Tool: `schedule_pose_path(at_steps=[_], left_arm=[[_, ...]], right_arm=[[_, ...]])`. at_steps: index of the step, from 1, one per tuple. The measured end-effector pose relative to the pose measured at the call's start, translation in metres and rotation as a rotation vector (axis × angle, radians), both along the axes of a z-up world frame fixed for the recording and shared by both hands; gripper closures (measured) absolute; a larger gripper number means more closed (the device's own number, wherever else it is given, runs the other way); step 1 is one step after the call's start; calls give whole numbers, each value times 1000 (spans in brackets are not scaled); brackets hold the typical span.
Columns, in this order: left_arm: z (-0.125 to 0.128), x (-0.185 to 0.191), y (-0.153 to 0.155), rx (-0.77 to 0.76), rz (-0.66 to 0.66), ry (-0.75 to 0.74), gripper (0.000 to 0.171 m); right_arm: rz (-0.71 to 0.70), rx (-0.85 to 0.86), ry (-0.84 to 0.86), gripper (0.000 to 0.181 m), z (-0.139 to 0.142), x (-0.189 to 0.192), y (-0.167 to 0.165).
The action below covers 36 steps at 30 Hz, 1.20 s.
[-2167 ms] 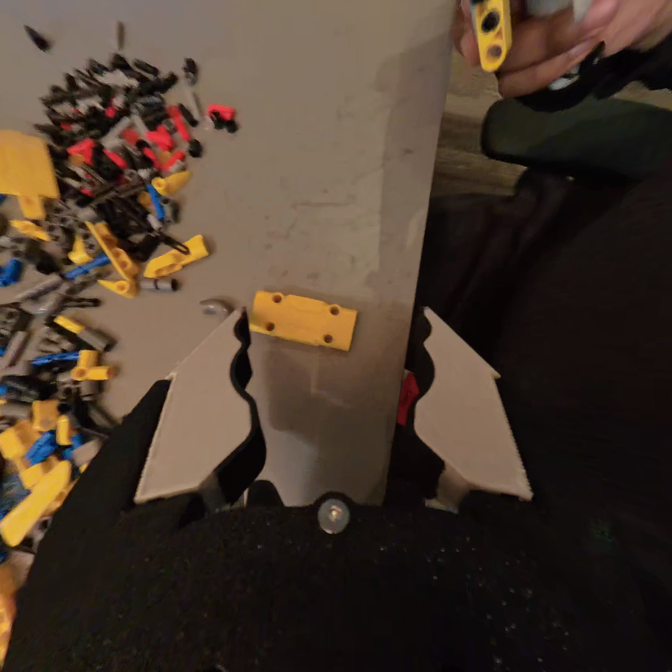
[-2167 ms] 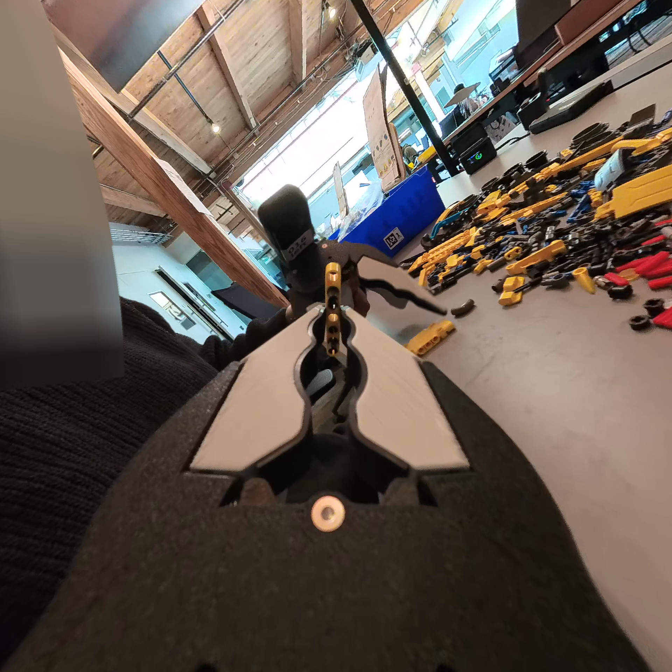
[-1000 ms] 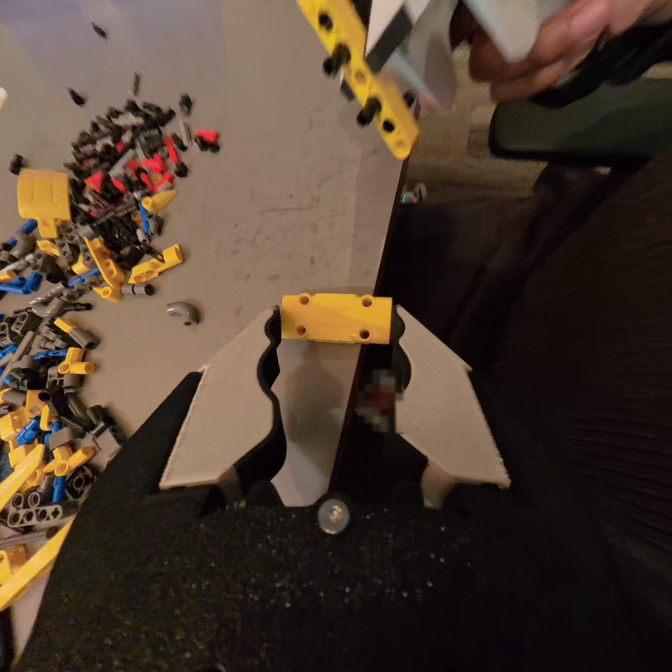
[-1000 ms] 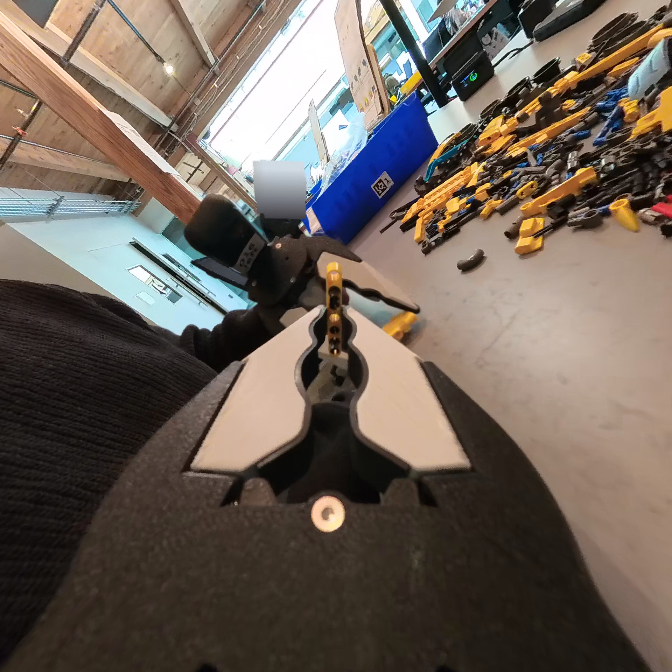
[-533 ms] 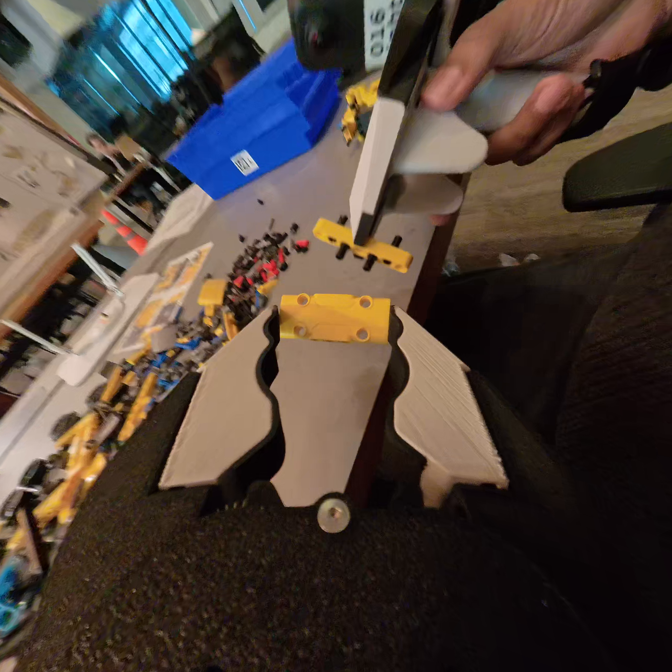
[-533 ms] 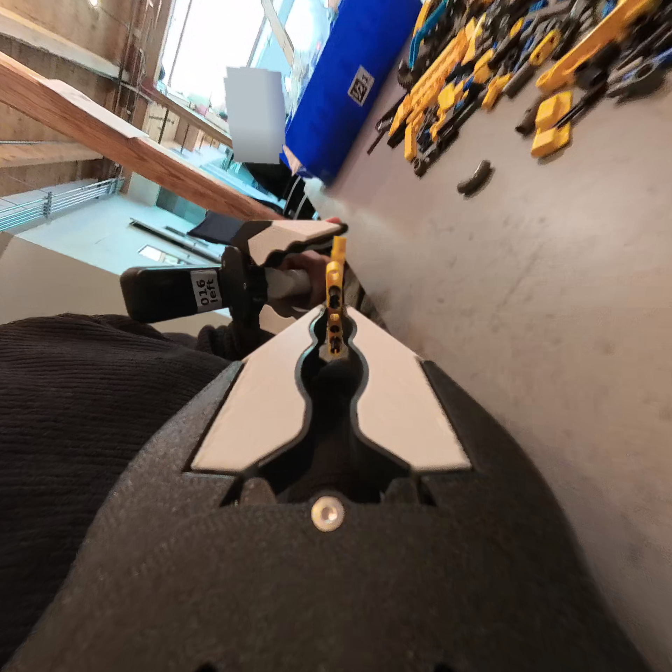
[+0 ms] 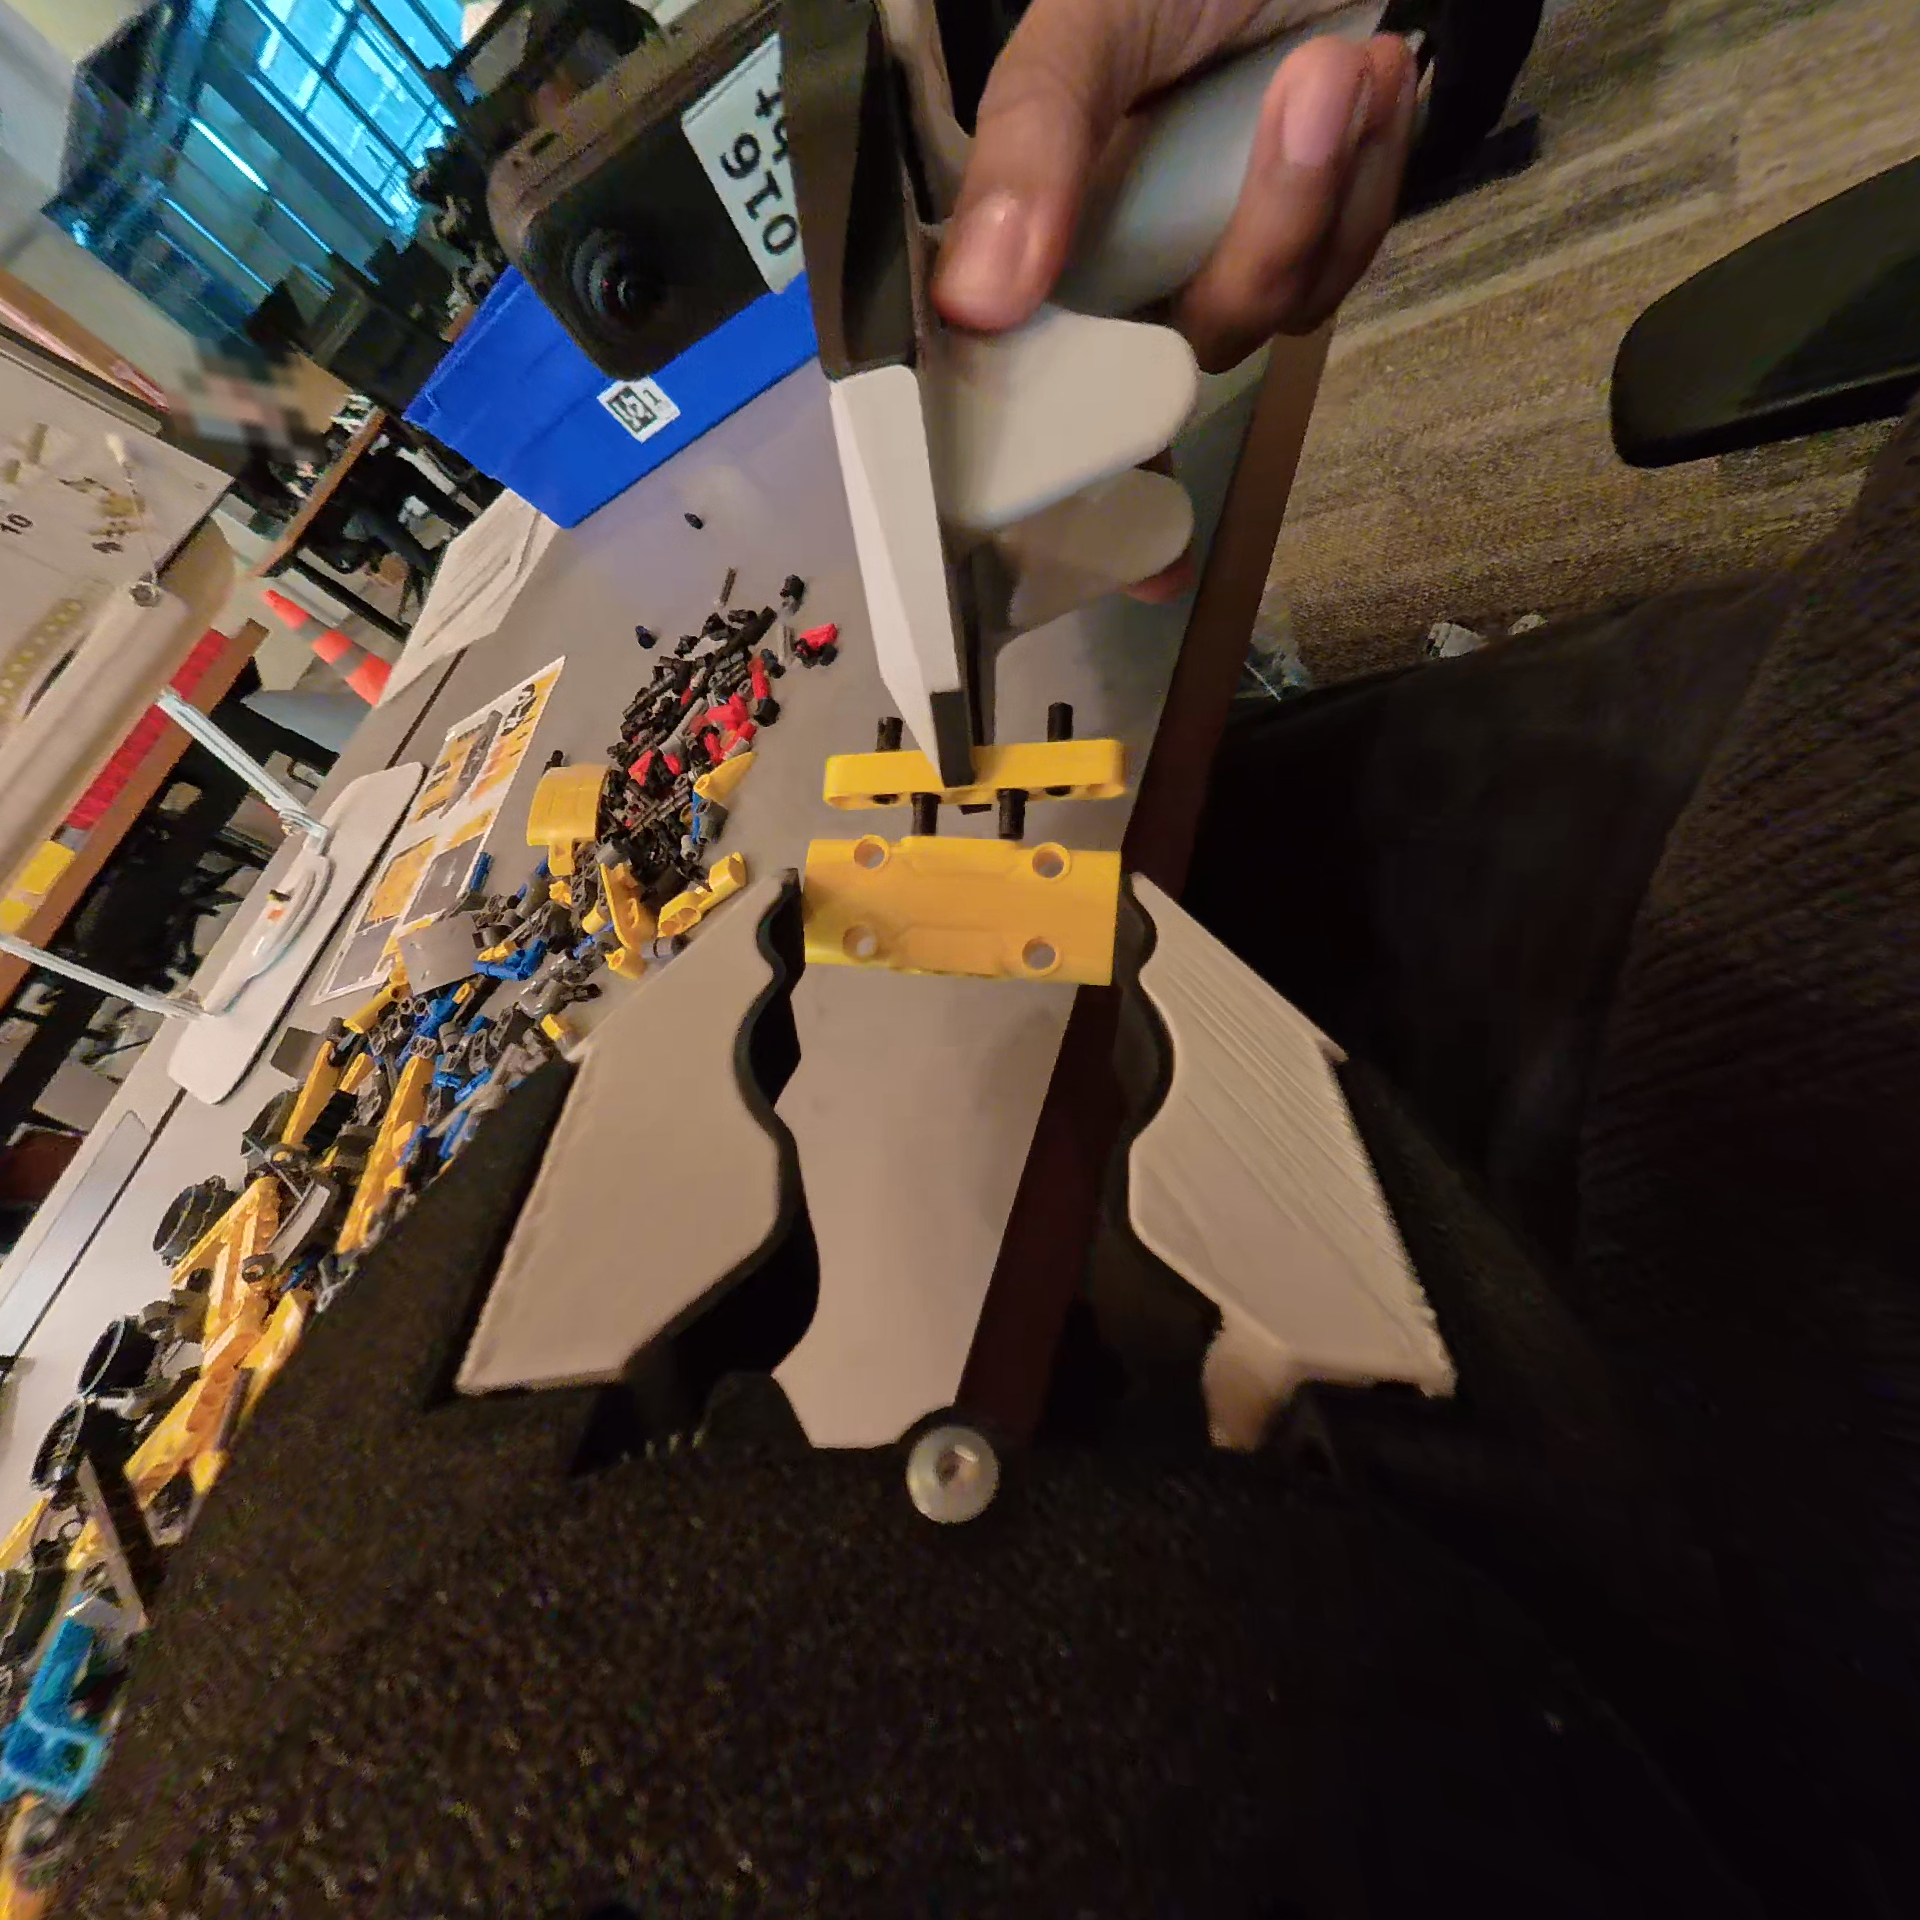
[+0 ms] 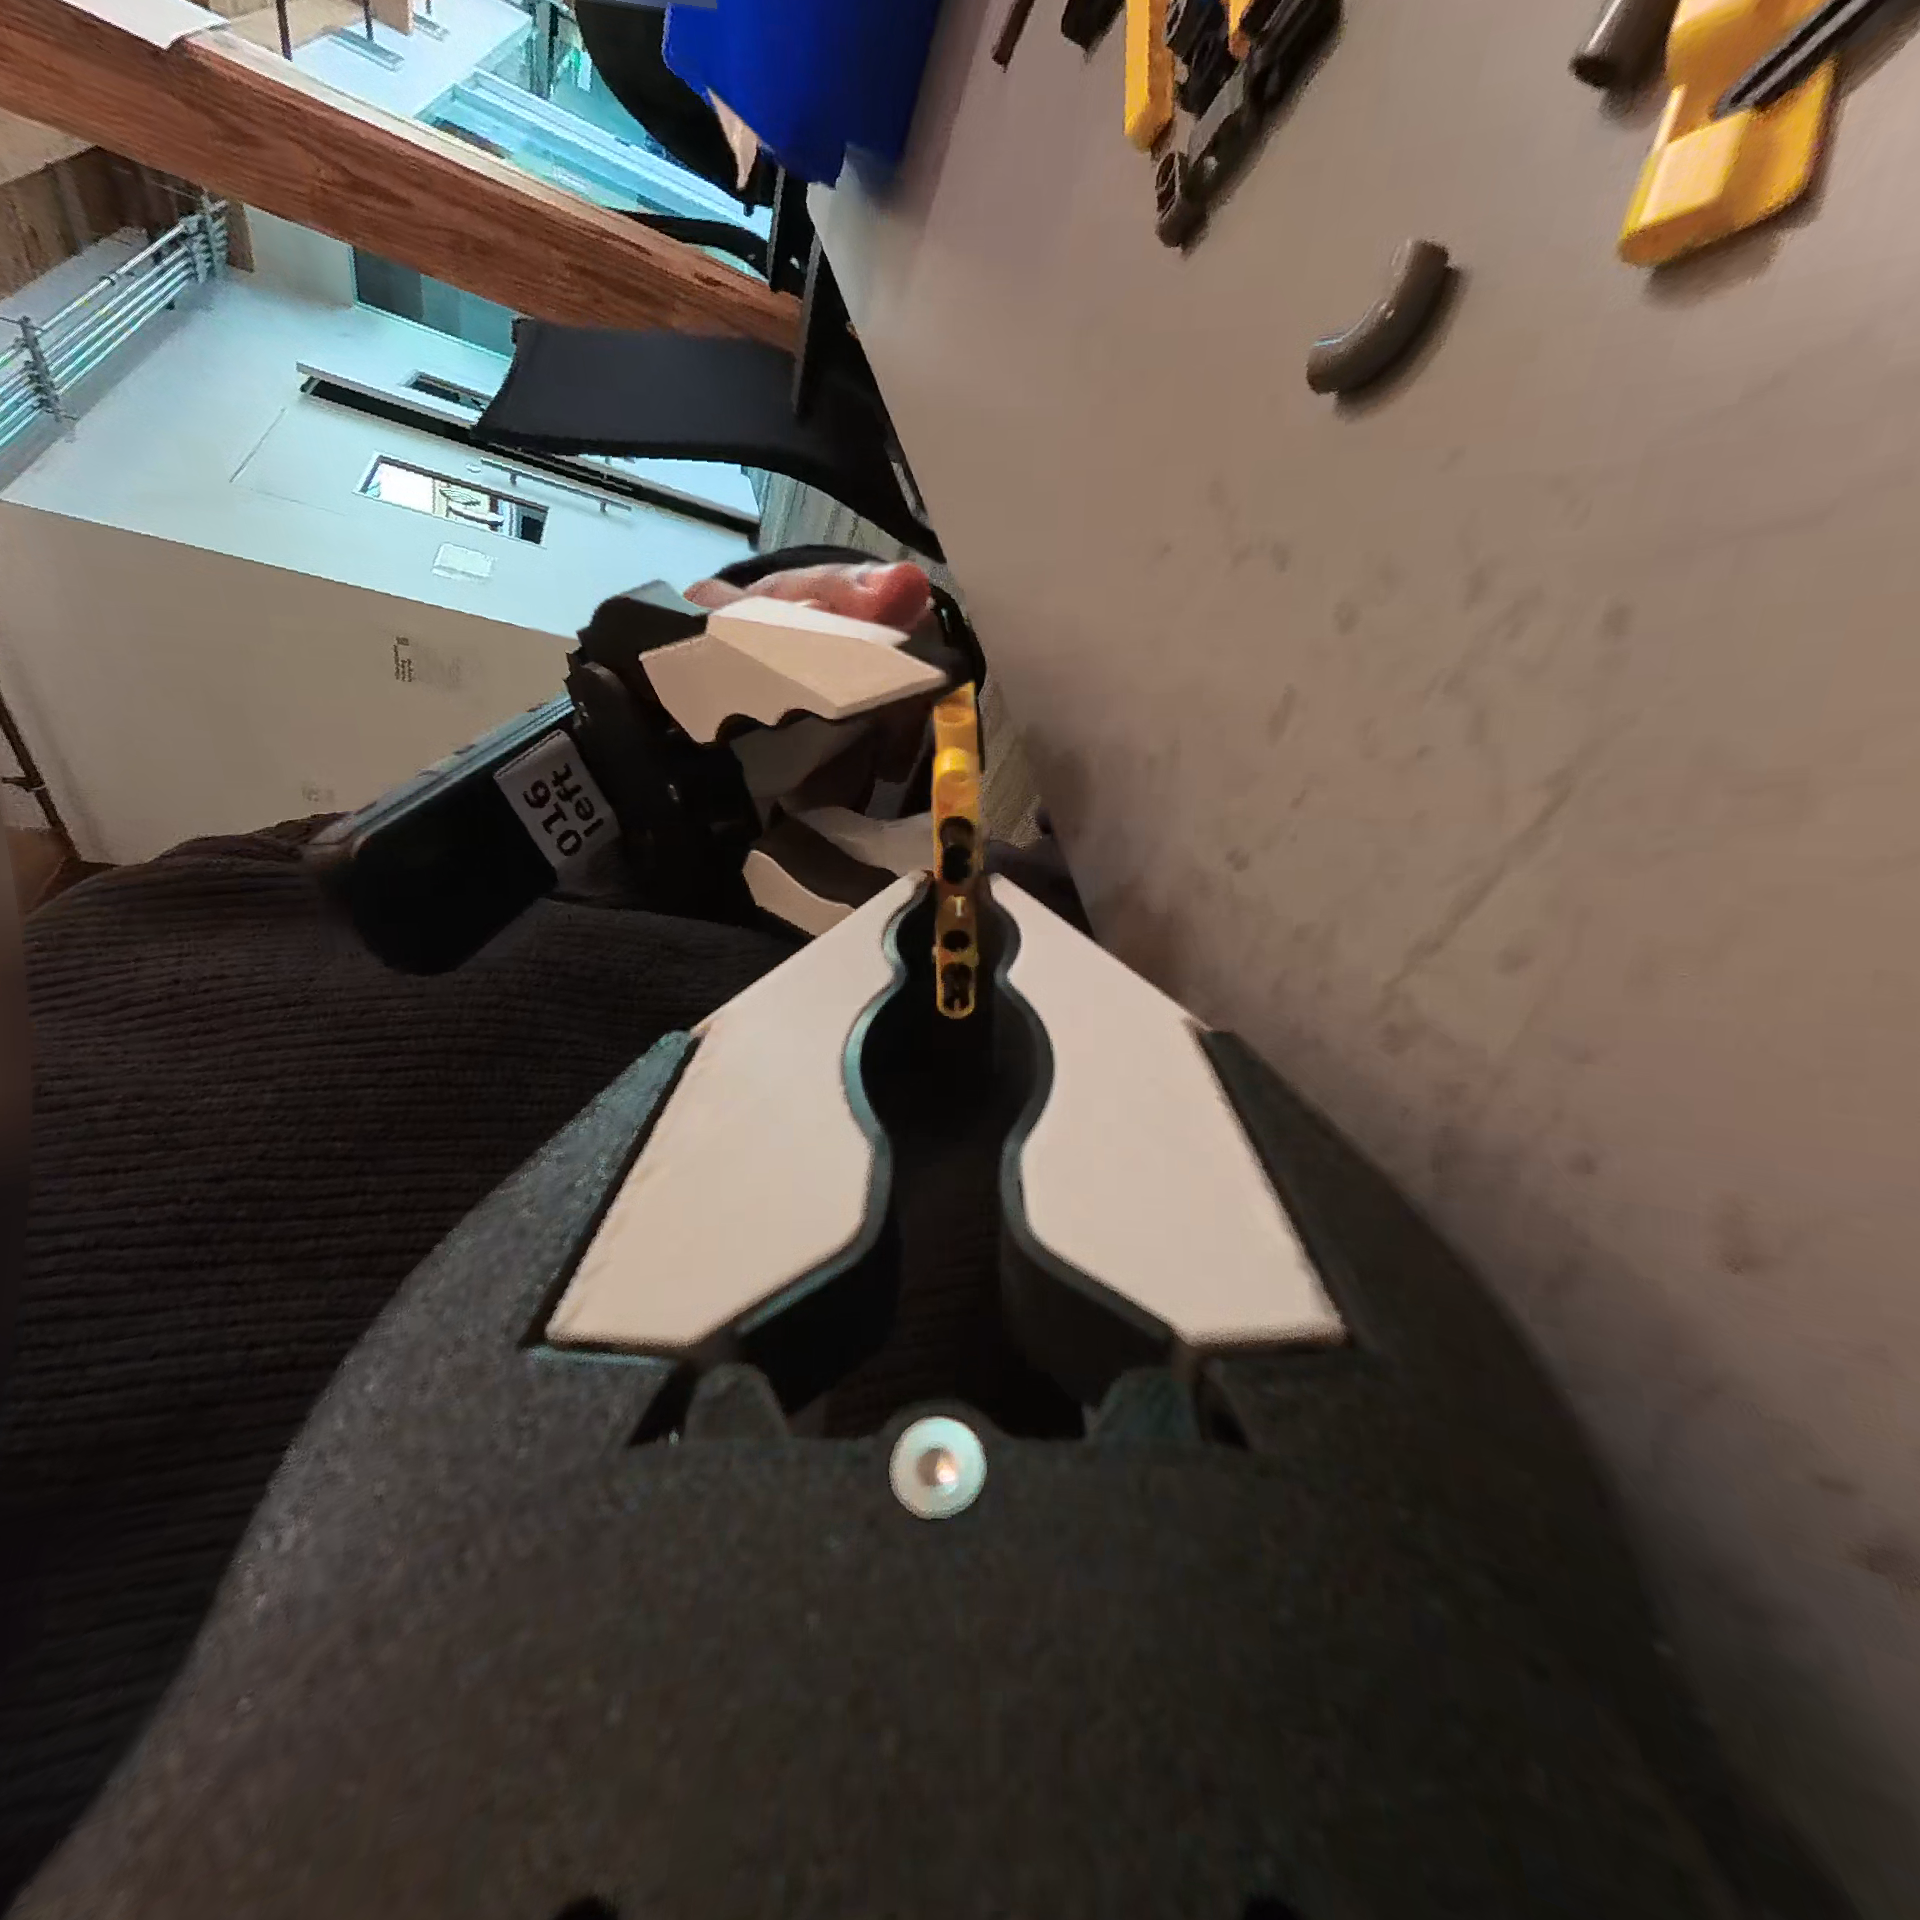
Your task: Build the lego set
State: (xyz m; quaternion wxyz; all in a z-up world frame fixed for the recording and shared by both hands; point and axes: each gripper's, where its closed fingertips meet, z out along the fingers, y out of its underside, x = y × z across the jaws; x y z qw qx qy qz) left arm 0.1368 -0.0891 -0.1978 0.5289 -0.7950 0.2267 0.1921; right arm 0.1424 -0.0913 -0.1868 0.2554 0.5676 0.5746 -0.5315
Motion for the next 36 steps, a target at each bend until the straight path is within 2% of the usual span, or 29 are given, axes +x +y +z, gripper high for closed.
schedule_pose_path(at_steps=[12, 19, 21, 36], left_arm=[[-4, -4, 4, 4, 2, -74, 113], [-21, -3, 4, -27, 8, -173, 113], [-19, -3, 4, 6, 6, -206, 114], [-16, -4, 5, 49, 14, -206, 114]], right_arm=[[9, 45, -8, 175, -6, -7, 3], [31, 93, -33, 175, -23, -5, 3], [30, 49, -52, 175, -21, -6, 2], [80, 43, -86, 175, -25, -10, -1]])
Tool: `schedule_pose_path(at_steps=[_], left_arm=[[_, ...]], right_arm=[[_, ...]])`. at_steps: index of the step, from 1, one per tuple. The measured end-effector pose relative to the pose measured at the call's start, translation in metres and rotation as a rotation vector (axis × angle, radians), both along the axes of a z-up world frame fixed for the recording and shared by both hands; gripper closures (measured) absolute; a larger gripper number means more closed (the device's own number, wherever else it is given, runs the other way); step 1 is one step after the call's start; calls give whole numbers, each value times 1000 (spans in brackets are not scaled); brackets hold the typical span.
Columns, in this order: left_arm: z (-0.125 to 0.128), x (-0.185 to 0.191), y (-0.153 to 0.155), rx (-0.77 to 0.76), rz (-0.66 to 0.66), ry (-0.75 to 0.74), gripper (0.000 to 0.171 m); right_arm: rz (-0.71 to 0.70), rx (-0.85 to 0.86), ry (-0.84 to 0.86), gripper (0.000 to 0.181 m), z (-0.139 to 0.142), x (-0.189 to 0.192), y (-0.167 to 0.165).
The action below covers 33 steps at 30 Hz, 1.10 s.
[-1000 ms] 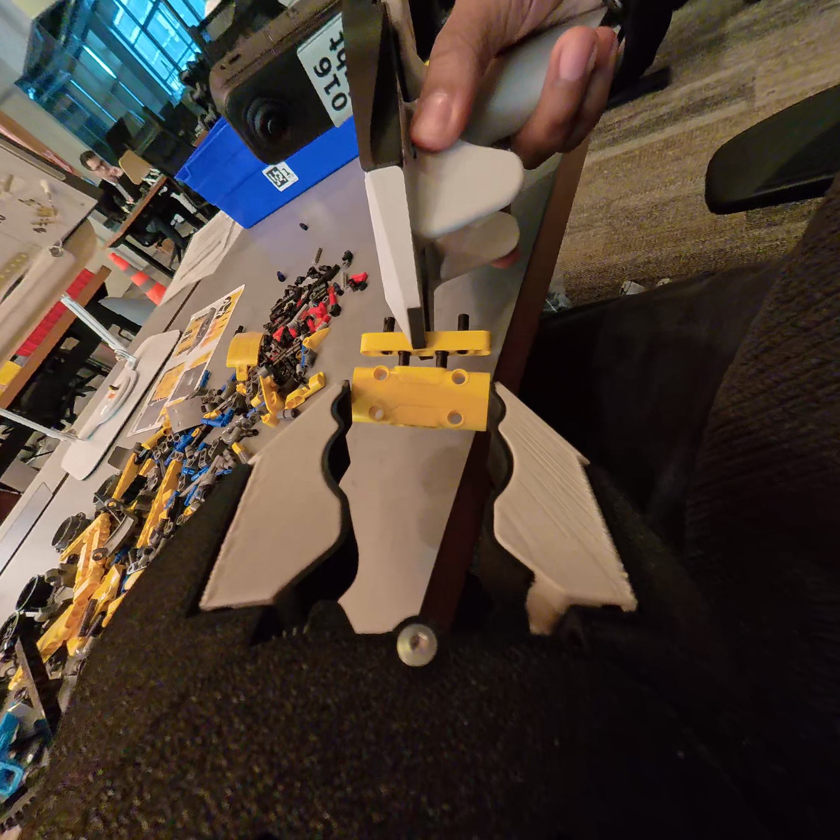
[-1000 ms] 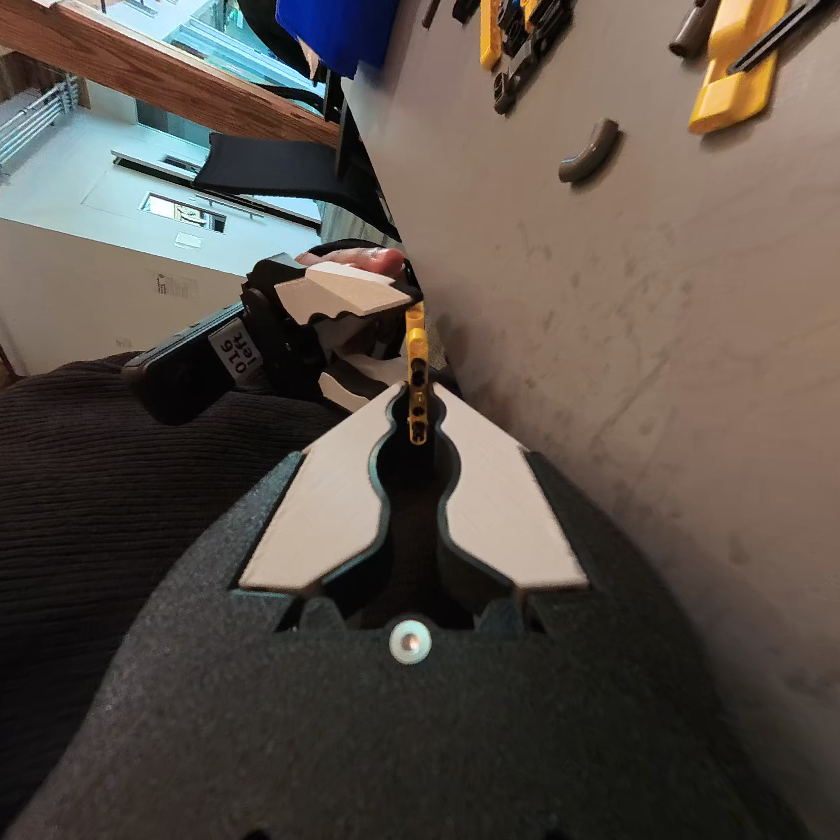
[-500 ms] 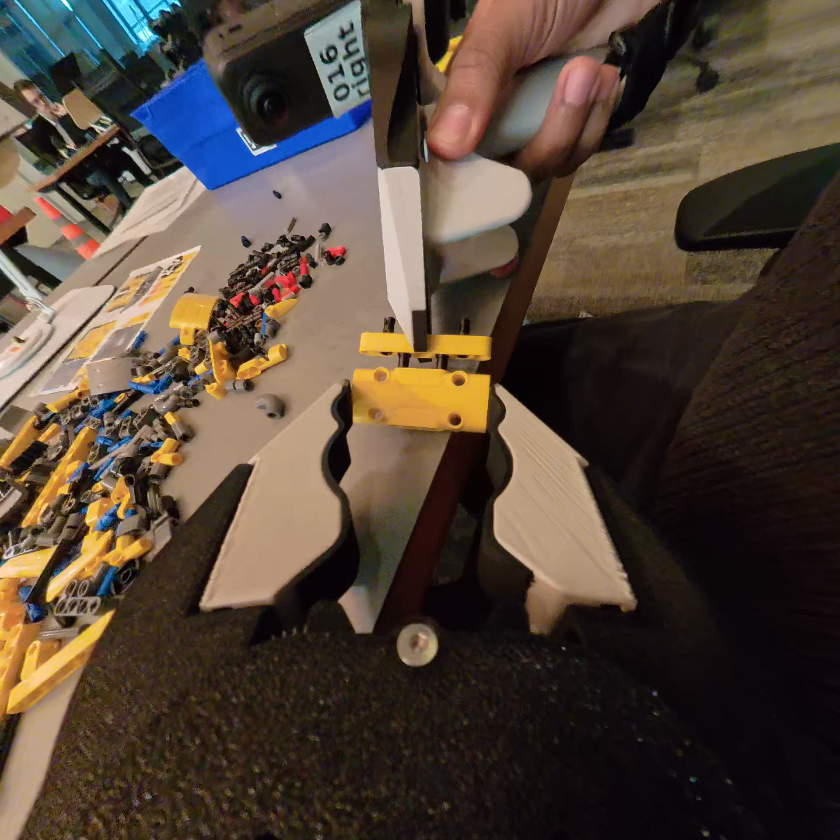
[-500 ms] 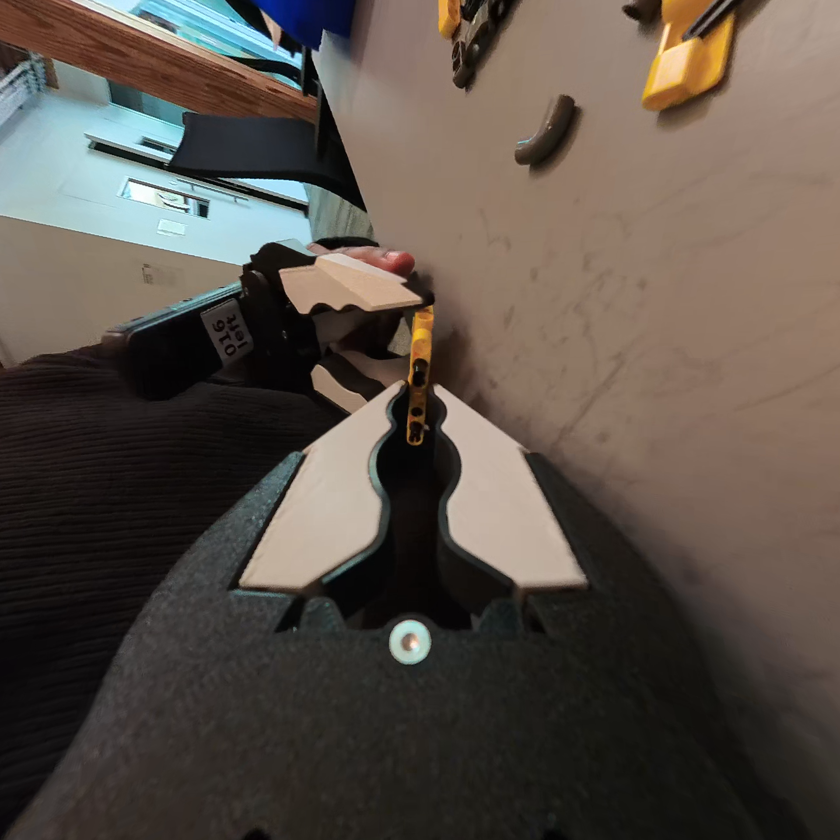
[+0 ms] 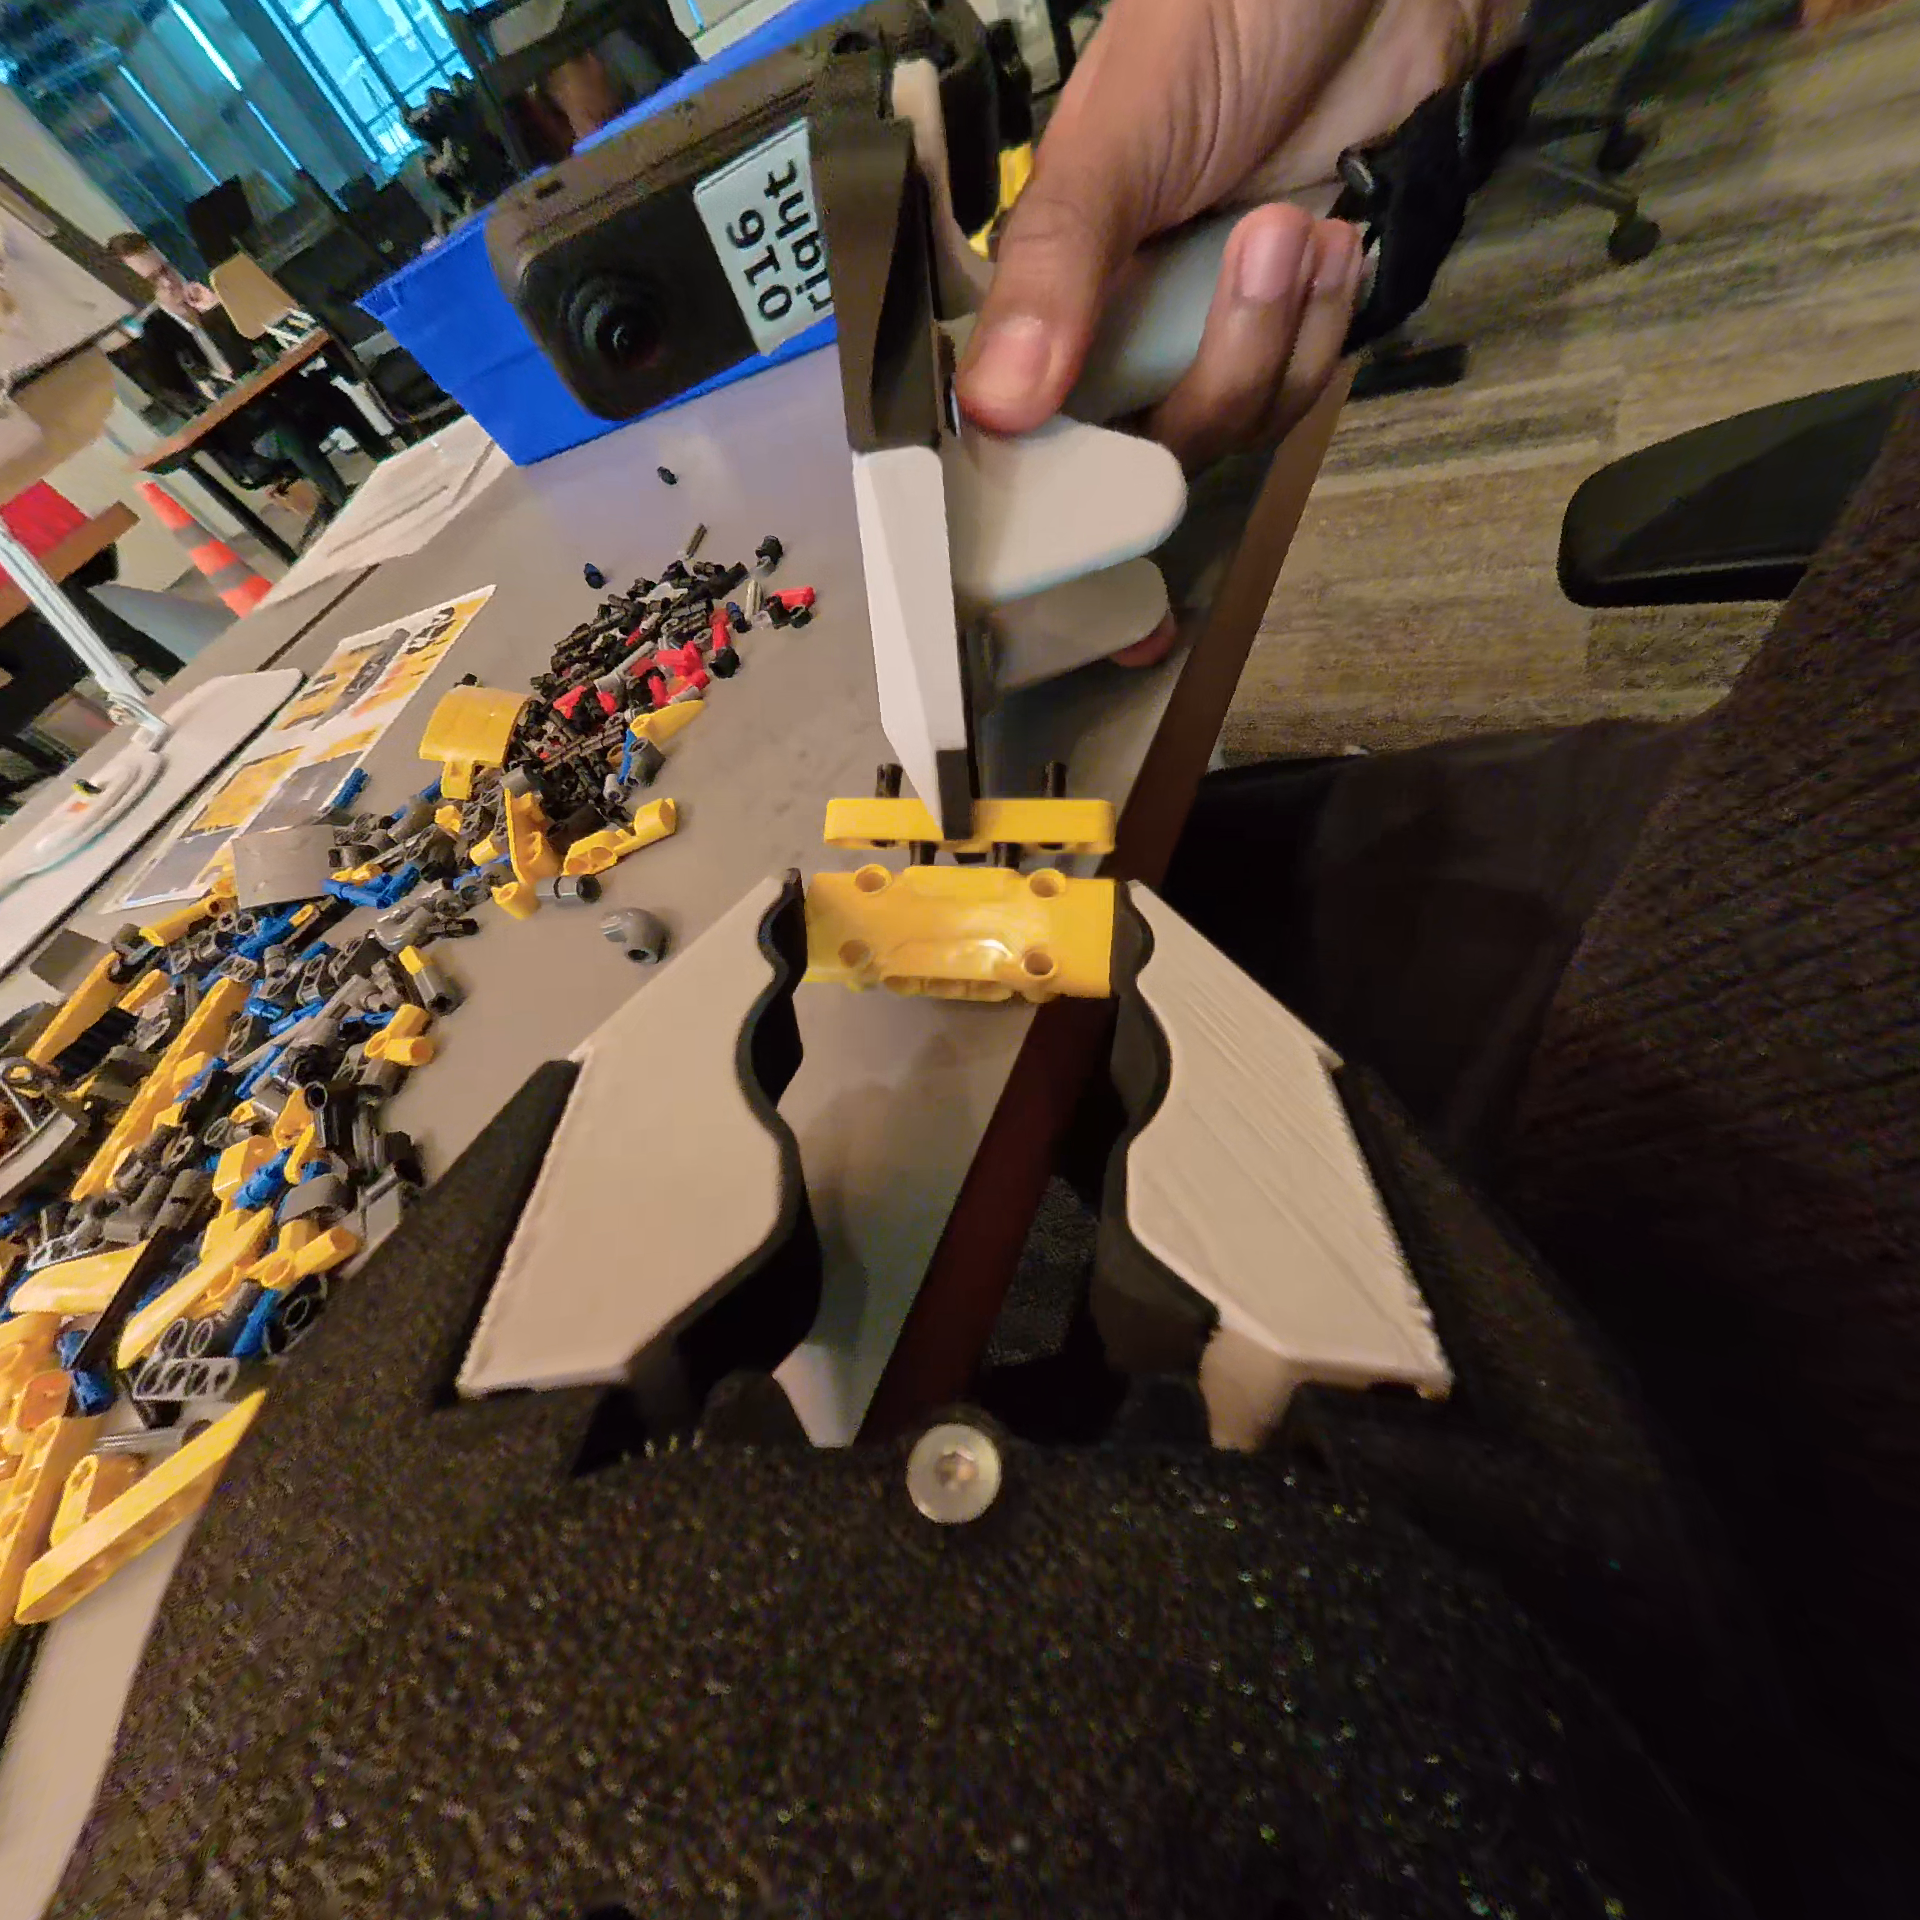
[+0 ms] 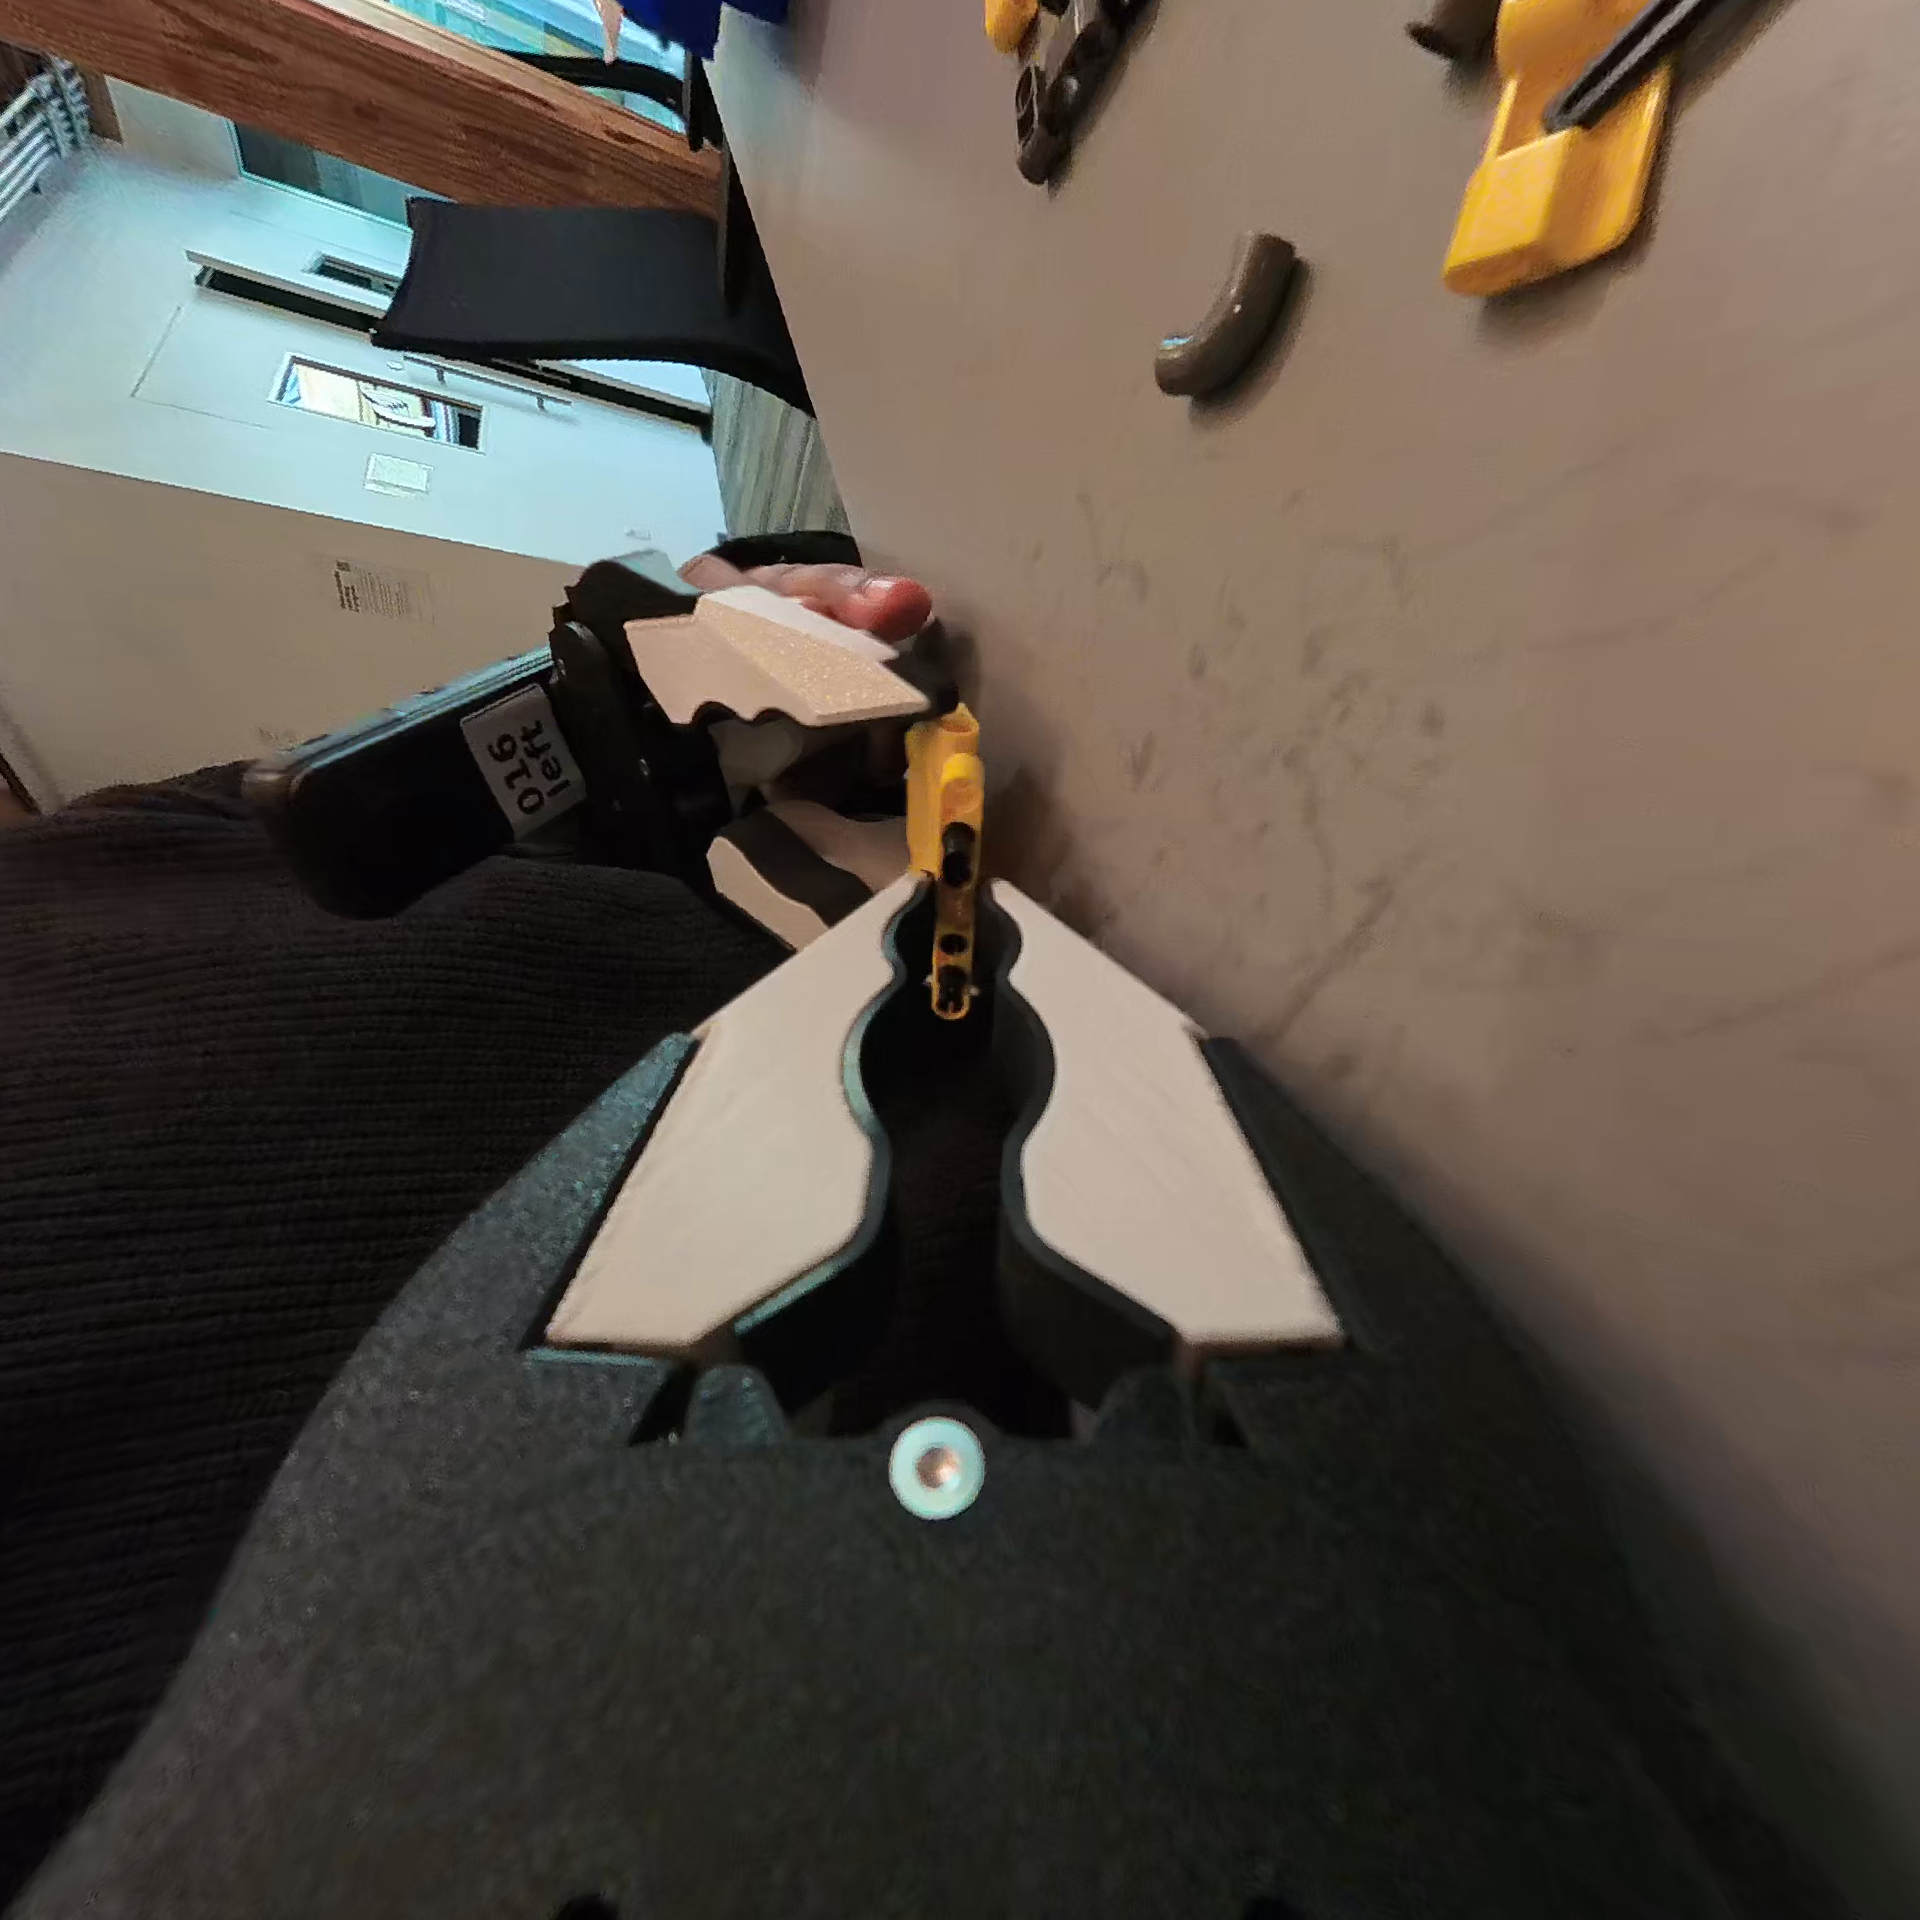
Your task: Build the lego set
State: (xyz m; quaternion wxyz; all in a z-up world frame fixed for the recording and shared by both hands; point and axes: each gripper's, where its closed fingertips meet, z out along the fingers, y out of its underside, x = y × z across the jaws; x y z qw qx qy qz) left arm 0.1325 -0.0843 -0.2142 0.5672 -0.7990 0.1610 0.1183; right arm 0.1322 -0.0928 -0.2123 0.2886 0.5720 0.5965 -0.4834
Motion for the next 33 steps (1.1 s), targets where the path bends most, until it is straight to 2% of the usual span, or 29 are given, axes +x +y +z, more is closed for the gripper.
schedule_pose_path(at_steps=[1, 2, 3, 5, 8, 12, 14, 17, 21, 25, 29, 33], left_arm=[[2, 2, 0, 11, -8, -2, 114], [16, 12, 1, 94, -61, -45, 149], [10, 6, 2, 63, -20, -95, 144], [8, 6, 3, 37, -24, -39, 145], [6, 5, 8, 4, 36, -75, 143], [16, -2, 11, 35, 63, -176, 136], [24, -12, 9, 65, 113, -229, 127], [30, -26, -1, 67, 209, -315, 126], [14, -38, -15, -72, 340, -438, 125], [6, -25, -22, -166, 370, -570, 125], [-3, -21, -27, -223, 424, -596, 124], [-3, -21, -11, -233, 449, -554, 124]], right_arm=[[2, -4, -2, 175, -1, -1, -1], [-36, -54, 18, 175, 7, -10, -1], [-10, -69, -12, 174, 8, -8, 0], [-14, -20, -4, 174, 3, -8, 3], [-35, 24, 7, 174, 1, -11, 8], [-70, -8, 34, 174, 3, -16, 10], [-92, -18, 42, 174, 4, -17, 13], [-120, -10, 59, 174, 5, -15, 19], [-156, 13, 118, 174, 13, -12, 23], [-197, 34, 197, 175, 23, -8, 25], [-219, 64, 251, 174, 25, 0, 25], [-252, 15, 281, 174, 29, 6, 25]])
